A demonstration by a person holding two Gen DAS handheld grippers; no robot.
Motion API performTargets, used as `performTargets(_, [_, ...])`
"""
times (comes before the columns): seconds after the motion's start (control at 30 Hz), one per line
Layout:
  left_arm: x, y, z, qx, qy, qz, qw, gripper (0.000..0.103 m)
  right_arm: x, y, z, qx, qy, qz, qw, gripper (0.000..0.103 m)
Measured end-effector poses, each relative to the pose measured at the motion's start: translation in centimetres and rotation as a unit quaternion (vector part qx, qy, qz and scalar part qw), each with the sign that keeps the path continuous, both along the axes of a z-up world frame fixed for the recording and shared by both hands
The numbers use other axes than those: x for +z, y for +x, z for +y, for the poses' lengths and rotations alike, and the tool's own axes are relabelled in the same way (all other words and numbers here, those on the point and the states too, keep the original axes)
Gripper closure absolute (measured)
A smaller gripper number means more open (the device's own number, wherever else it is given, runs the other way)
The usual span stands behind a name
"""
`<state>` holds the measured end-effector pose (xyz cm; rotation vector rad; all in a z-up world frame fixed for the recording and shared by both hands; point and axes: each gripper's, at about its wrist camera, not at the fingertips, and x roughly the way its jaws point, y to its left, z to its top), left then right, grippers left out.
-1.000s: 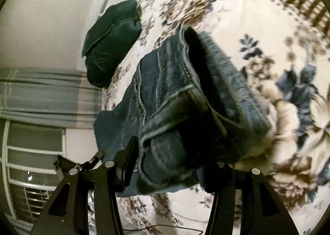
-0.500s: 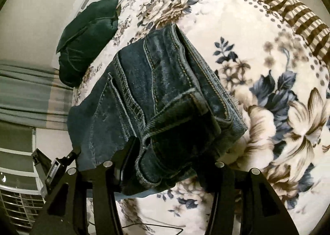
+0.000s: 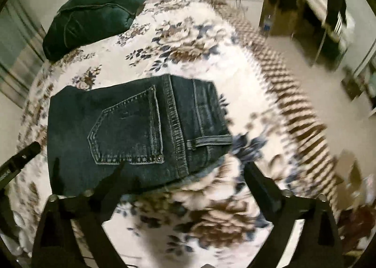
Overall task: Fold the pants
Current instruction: 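Place the folded jeans onto the stack of folded jeans with both grippers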
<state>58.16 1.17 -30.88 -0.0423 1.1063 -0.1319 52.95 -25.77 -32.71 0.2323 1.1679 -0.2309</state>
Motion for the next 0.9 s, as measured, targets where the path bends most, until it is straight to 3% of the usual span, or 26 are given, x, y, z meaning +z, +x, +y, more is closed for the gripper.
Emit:
performTargets(0.2, [3.6,-3.9,-1.1,0.002,0.028,-0.02,0.9994,0.007,5.4,-3.3,0.9,0.015,-0.048,-0.029,0.998,0.0])
performTargets(0.47, [10.3,-11.0,-1.7,0.013,0.036,-0.064,0.9972,0.006,14.1,-10.3,1.7,0.033,-0.06,-0.09,0.994,0.0])
performTargets(0.9, [22.5,-27.0,-3.0,0.036,0.034,-0.143,0.9885,0.007,29.0,-28.0,2.1,0.072,-0.072,-0.186,0.977,0.0])
